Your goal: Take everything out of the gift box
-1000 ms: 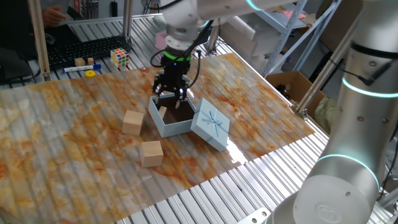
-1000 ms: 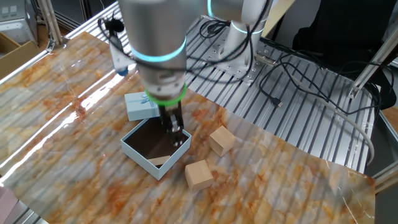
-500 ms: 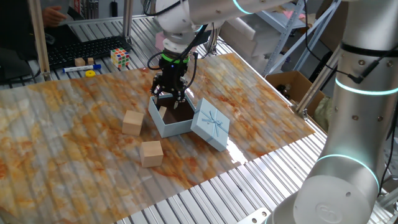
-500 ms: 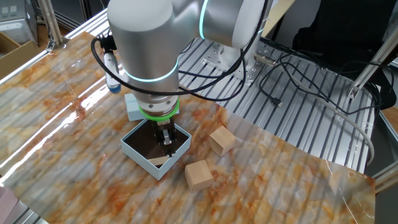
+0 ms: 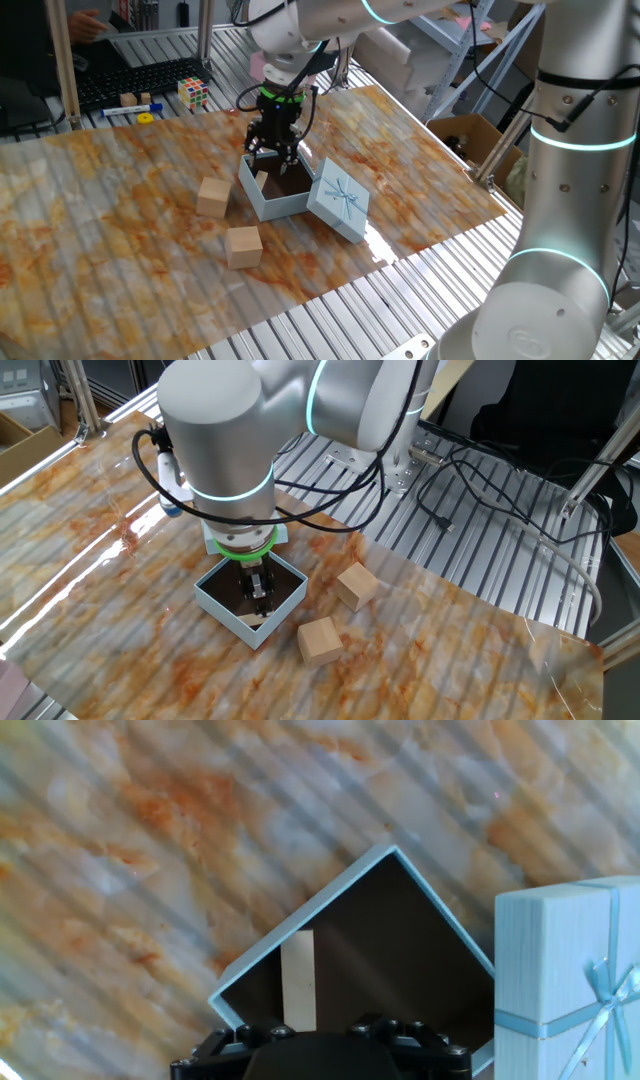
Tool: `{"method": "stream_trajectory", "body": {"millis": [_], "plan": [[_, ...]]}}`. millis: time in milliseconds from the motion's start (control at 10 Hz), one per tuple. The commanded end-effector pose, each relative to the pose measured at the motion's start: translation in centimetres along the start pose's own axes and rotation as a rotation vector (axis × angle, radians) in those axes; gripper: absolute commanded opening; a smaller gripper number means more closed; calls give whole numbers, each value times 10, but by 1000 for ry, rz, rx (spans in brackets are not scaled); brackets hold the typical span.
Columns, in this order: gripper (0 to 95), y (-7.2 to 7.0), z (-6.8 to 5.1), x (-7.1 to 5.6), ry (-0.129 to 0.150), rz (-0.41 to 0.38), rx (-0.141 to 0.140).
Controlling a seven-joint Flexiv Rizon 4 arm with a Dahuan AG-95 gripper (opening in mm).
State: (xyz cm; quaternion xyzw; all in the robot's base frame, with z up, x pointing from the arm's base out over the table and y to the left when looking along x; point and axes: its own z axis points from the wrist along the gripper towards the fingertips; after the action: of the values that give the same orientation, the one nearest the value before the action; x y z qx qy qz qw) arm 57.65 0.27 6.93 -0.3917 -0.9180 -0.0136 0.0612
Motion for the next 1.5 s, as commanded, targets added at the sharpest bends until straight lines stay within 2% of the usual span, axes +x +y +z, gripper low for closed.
{"method": "stream_trajectory", "body": {"millis": [100,400,700,1500], "plan": [[570,0,1,0,-1,12,0],[570,1,5,0,-3,26,-4],[570,3,9,-2,-8,52,-34],[570,2,20,-4,-28,79,-57]]}}
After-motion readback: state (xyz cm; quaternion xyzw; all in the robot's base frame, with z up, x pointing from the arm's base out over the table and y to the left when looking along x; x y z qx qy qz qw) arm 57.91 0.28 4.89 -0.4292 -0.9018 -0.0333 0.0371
